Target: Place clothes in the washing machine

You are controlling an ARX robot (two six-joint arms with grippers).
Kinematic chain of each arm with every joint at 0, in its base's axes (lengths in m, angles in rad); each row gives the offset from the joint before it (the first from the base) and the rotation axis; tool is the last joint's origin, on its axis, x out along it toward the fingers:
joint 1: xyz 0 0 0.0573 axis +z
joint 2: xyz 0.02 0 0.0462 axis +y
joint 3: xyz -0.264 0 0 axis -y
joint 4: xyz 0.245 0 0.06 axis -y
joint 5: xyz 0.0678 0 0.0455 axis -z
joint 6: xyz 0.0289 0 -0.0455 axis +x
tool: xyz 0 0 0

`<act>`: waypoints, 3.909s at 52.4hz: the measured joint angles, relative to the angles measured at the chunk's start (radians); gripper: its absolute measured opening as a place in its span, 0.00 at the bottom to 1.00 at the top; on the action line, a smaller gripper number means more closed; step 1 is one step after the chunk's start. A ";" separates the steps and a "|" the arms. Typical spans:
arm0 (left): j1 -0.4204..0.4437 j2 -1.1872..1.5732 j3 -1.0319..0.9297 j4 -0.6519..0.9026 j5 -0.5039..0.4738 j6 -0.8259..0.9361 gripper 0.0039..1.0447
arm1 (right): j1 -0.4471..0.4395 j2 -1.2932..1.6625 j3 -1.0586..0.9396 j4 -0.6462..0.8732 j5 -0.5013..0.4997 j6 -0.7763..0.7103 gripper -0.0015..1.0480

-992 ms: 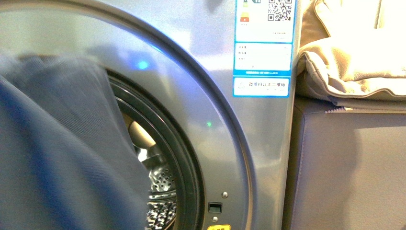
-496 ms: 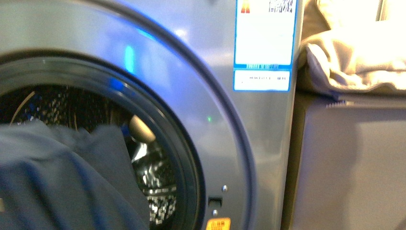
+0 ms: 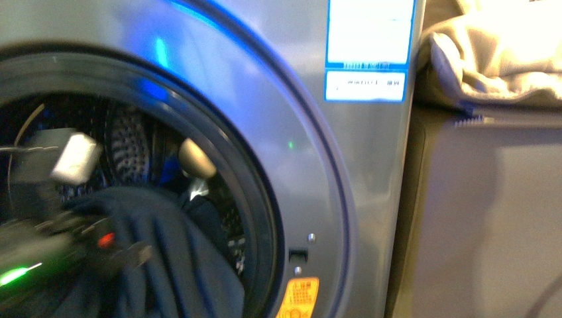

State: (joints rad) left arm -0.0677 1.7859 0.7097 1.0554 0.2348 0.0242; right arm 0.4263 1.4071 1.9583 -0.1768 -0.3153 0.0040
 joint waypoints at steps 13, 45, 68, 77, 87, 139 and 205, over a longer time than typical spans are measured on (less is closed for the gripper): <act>-0.005 0.079 0.109 -0.063 -0.032 0.008 0.09 | 0.000 0.000 0.000 0.000 0.000 0.000 0.93; -0.019 0.332 0.509 -0.278 -0.158 0.012 0.09 | -0.194 -0.578 -0.832 0.121 0.402 0.072 0.93; -0.007 0.443 0.737 -0.388 -0.210 -0.010 0.09 | -0.214 -0.846 -1.292 0.085 0.515 0.026 0.57; -0.009 0.481 0.800 -0.410 -0.220 -0.010 0.09 | -0.264 -0.933 -1.448 0.151 0.470 0.007 0.34; -0.014 0.531 0.880 -0.449 -0.234 -0.010 0.09 | -0.318 -1.000 -1.572 0.196 0.408 0.001 0.10; -0.016 0.940 1.500 -0.687 -0.317 -0.047 0.09 | -0.424 -1.337 -1.880 0.164 0.316 -0.003 0.02; 0.030 0.636 0.914 -0.389 -0.256 0.001 0.96 | -0.424 -1.403 -1.952 0.173 0.317 -0.003 0.02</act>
State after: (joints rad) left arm -0.0376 2.4222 1.6238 0.6659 -0.0216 0.0250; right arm 0.0021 0.0044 0.0059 -0.0036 0.0013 0.0010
